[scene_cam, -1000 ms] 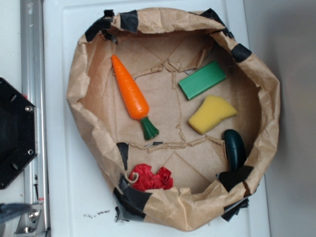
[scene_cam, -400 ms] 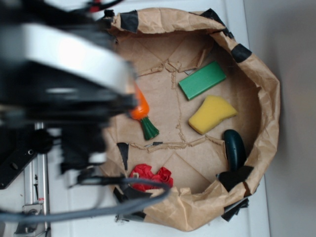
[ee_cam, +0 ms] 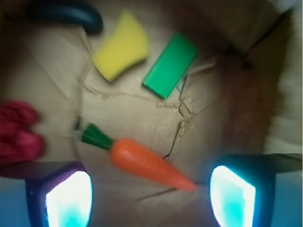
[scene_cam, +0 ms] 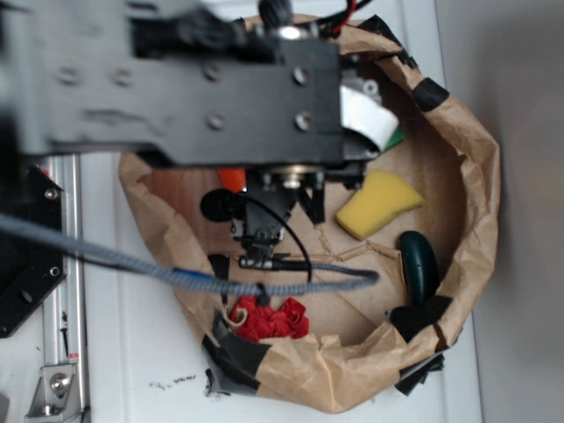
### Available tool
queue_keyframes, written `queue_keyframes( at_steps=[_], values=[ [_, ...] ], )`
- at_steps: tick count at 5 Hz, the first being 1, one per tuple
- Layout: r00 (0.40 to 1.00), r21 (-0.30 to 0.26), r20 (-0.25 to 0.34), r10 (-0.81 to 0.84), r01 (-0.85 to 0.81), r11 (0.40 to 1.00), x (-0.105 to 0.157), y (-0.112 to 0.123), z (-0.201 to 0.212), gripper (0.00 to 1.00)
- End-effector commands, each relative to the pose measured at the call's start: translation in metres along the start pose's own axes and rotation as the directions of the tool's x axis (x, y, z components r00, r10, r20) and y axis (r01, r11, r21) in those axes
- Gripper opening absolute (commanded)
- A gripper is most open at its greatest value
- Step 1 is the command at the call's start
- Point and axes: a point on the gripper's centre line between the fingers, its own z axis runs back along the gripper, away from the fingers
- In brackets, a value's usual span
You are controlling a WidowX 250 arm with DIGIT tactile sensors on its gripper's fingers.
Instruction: Grab the carrot.
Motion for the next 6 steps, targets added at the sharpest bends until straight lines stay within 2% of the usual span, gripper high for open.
queue_keyframes(
  at_steps=[1, 2, 3, 4, 5, 6],
  values=[
    [0.999, 0.014, 0.044, 0.002, -0.003, 1.000, 0.004, 0.006, 0.008, 1.00],
    [0.999, 0.014, 0.044, 0.002, -0.003, 1.000, 0.004, 0.006, 0.008, 1.00],
    [0.984, 0.000, 0.019, -0.178, 0.178, 0.984, -0.006, 0.001, -0.024, 1.00],
    [0.969, -0.040, 0.044, -0.245, 0.246, 0.968, -0.018, -0.011, -0.031, 1.00],
    [0.956, -0.045, 0.031, -0.293, 0.294, 0.955, -0.021, -0.019, -0.045, 1.00],
    [0.946, -0.042, -0.032, -0.322, 0.321, 0.946, -0.020, -0.022, -0.074, 1.00]
  ],
)
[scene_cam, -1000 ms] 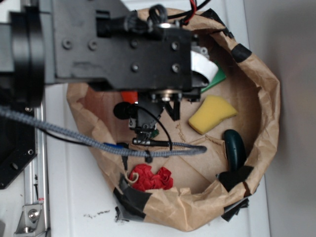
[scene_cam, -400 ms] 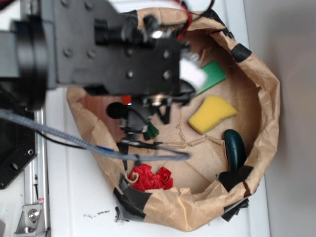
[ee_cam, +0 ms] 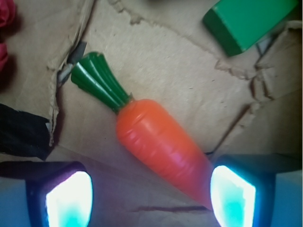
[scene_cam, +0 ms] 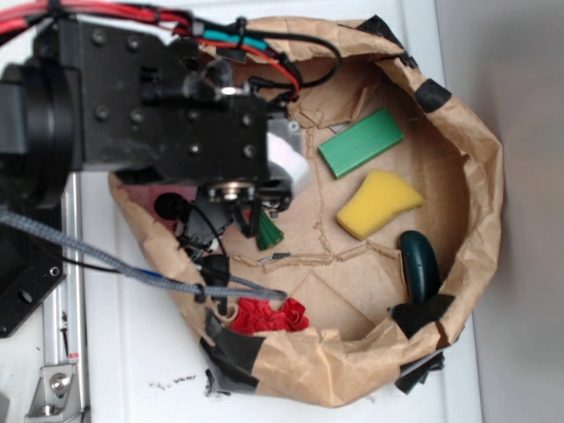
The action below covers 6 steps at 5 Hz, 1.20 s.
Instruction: Grab the carrot.
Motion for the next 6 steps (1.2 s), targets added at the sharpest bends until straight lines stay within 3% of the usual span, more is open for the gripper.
queue_keyframes(
  at_steps=[1, 2, 3, 4, 5, 6],
  values=[
    [0.996, 0.024, -0.060, -0.065, 0.066, 0.998, 0.006, -0.002, -0.035, 1.00],
    [1.000, 0.045, -0.025, 0.006, -0.005, 0.999, 0.017, 0.010, -0.031, 0.00],
    [0.996, 0.054, 0.028, 0.084, -0.086, 0.995, 0.029, 0.025, -0.012, 0.00],
    [0.985, 0.019, 0.105, 0.135, -0.137, 0.990, 0.040, 0.029, 0.030, 0.00],
    [0.953, -0.045, 0.240, 0.185, -0.180, 0.983, 0.043, 0.029, 0.083, 0.00],
    [0.935, -0.079, 0.290, 0.203, -0.188, 0.979, 0.038, 0.032, 0.122, 0.00]
  ],
)
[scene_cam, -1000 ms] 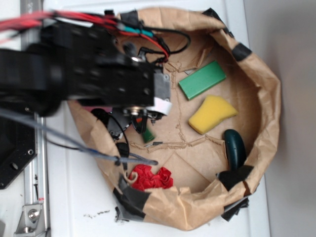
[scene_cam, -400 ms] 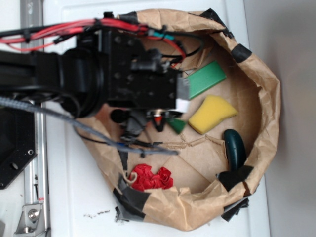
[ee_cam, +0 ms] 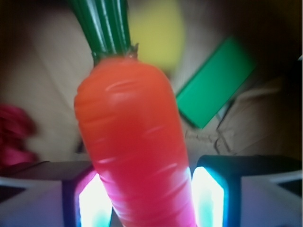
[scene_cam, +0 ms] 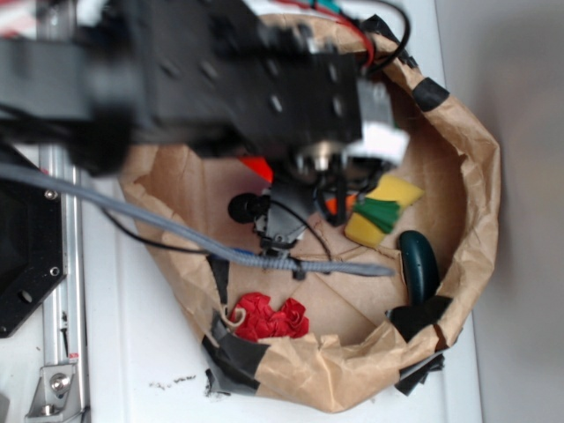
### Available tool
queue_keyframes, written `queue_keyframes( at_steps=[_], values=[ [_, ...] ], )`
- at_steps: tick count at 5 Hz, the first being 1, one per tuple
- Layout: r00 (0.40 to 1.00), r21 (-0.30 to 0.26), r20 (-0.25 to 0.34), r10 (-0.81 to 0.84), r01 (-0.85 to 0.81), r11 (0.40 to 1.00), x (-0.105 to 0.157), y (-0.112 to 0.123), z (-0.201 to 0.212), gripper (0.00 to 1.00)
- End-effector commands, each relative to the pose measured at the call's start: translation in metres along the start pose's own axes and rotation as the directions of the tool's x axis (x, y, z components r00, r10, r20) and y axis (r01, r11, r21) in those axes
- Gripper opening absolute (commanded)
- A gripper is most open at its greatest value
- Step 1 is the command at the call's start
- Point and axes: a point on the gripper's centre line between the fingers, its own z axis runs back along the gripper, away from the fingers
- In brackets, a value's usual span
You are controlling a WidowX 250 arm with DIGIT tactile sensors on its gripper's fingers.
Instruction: Grab the carrot.
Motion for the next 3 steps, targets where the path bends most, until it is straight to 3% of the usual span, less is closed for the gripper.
queue_keyframes(
  at_steps=[1, 3],
  values=[
    [0.987, -0.019, 0.141, 0.077, -0.075, 0.997, 0.020, 0.004, 0.064, 0.00],
    [0.980, 0.025, 0.141, 0.142, -0.147, 0.989, 0.029, 0.004, 0.048, 0.00]
  ],
)
